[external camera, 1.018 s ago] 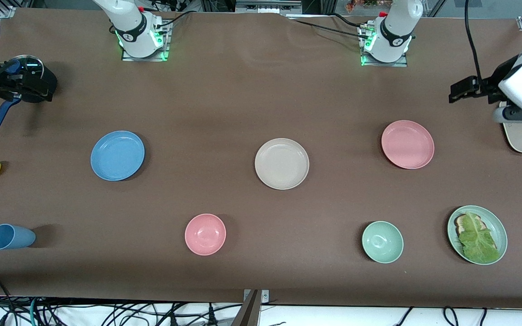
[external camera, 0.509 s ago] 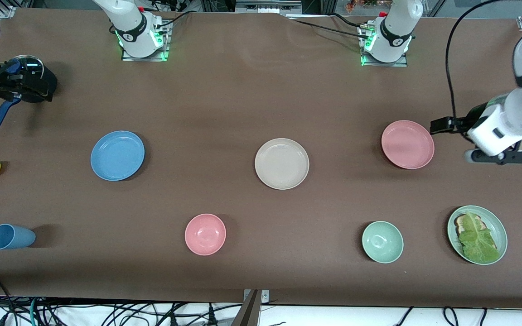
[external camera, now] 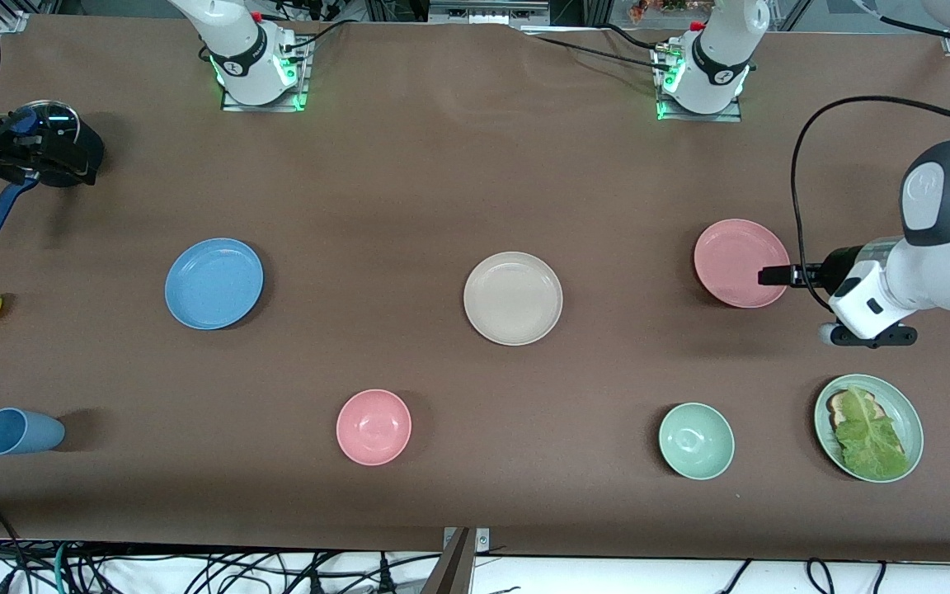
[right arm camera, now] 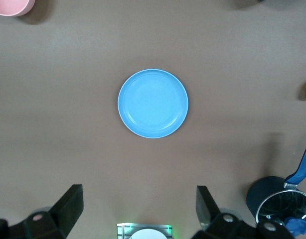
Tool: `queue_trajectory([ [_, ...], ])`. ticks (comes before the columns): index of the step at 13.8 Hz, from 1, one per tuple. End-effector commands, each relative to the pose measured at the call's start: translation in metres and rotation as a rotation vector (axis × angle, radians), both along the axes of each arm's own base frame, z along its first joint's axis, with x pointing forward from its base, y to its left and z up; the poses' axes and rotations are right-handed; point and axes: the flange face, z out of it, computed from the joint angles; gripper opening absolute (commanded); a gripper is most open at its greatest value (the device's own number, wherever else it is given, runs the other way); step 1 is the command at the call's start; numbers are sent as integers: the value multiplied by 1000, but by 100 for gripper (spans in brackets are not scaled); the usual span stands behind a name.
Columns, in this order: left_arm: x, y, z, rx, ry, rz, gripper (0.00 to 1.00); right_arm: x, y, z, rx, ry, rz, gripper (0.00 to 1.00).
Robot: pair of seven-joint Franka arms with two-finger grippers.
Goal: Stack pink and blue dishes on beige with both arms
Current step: 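Move the left gripper to the rim of the pink plate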
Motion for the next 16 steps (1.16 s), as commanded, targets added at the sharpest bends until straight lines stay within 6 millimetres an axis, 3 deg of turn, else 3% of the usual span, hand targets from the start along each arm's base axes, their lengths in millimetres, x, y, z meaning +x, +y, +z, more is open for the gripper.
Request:
queue_trajectory([
  [1,-15,34,-27,-84,-38,-33,100,-1,1,3,6,3,-9,100],
  [5,-30,73,-58,-118,-67,-63,100,-1,1,3,6,3,-9,100],
  [9,-55,109,-108,-174,-137,-79,100,-1,1,3,7,3,-9,100],
  [16,-91,140,-153,-223,-177,-89,100,-1,1,3,7,6,-10,100],
])
